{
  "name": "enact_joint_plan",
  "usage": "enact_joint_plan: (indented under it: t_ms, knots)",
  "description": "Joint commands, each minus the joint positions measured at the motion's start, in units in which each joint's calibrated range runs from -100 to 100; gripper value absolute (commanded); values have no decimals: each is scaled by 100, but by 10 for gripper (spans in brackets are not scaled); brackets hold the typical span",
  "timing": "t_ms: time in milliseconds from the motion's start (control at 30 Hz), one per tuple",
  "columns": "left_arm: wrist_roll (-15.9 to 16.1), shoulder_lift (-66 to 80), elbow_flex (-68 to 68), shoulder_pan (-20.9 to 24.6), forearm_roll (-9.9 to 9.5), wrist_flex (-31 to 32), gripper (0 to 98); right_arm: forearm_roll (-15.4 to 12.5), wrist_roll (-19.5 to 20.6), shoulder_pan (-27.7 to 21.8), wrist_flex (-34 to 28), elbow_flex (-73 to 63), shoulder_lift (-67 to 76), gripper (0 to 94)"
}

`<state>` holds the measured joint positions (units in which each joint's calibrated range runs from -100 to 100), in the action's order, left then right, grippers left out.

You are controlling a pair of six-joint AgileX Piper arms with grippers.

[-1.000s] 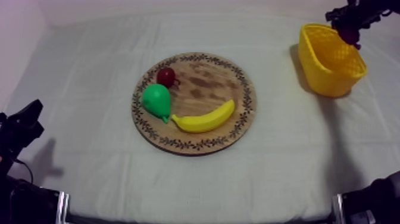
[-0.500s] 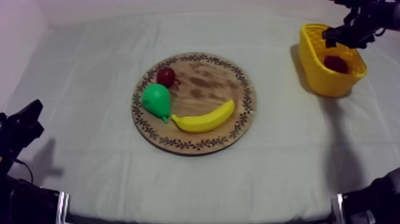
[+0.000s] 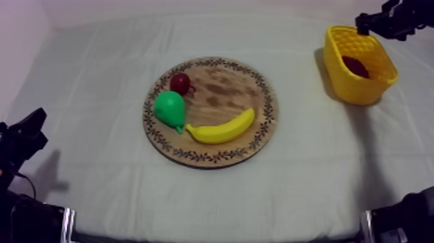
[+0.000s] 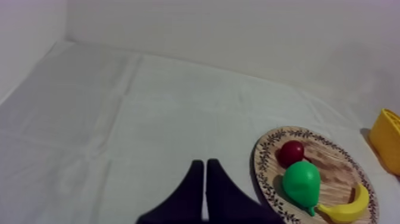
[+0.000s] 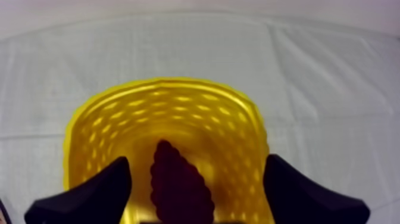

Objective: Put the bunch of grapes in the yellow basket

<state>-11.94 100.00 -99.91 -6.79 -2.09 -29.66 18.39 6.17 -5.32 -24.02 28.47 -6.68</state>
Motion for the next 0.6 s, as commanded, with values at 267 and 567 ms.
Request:
enact_joint_plan:
  t_ms: [267,567]
  knots:
    - [0,0,2,2,1,0,1,748,974,-22,358,1307,1750,443]
    - [0,0,2,2,1,0,1,1513,1802,-125,697,3126,3562,348]
